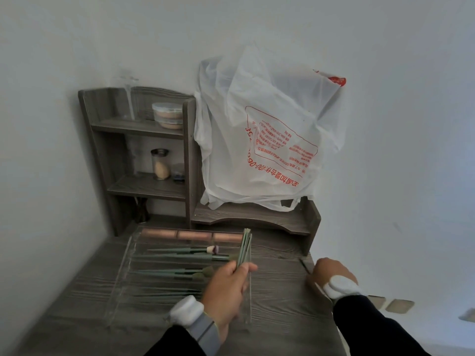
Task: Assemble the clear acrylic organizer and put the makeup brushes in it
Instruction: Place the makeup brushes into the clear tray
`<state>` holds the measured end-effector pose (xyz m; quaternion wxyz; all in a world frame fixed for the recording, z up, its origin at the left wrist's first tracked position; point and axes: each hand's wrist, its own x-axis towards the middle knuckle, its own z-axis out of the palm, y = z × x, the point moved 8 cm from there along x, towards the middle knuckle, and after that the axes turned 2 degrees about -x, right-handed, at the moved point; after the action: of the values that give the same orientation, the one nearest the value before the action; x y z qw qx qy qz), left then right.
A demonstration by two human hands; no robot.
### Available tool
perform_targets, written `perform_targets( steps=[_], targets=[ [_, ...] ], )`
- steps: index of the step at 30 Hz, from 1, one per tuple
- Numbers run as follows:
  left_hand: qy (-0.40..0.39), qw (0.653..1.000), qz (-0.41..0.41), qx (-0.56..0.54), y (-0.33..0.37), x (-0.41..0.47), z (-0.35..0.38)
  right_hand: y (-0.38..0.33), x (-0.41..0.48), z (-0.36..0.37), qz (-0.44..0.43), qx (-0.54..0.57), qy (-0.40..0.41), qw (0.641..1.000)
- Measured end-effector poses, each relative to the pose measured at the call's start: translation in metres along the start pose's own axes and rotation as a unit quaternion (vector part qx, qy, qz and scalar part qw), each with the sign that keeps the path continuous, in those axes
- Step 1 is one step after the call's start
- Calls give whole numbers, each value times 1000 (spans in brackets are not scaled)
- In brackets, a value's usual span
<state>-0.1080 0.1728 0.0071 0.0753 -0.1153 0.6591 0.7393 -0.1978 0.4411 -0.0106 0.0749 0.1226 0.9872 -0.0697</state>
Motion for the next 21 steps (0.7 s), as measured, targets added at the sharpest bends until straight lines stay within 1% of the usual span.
perform_targets(
  steps=[2,5,7,10,13,14,16,17,19,21],
  targets=[
    [-2,1000,-7,-11,1,0,0,-7,2,-3,-4,-9,-5,1000],
    [-8,1000,-15,-24,1,1,0,-26,4,-4,-35,-27,-18,999],
    [-13,999,-14,-35,2,0,1,-34,4,-1,-36,-29,-33,998],
    [-21,999,-5,-34,6,-2,3,-40,6,7,-47,-16,-39,998],
    [-16,998,-14,-53,7,-4,0,-48,3,12,-50,10,-50,997],
    [-12,998,-15,-51,7,-3,-1,-55,-4,7,-52,31,-50,997],
    [4,999,-13,-42,9,-1,-4,-73,-21,-9,-68,142,-37,987],
    [12,999,-14,-35,9,1,-5,-82,-30,-18,-80,213,-24,973],
    [22,999,-15,-23,11,6,-5,-103,-49,-34,-115,335,-25,935],
    [15,999,-15,-28,15,10,-1,-126,-67,-50,-158,411,-37,897]
  ],
)
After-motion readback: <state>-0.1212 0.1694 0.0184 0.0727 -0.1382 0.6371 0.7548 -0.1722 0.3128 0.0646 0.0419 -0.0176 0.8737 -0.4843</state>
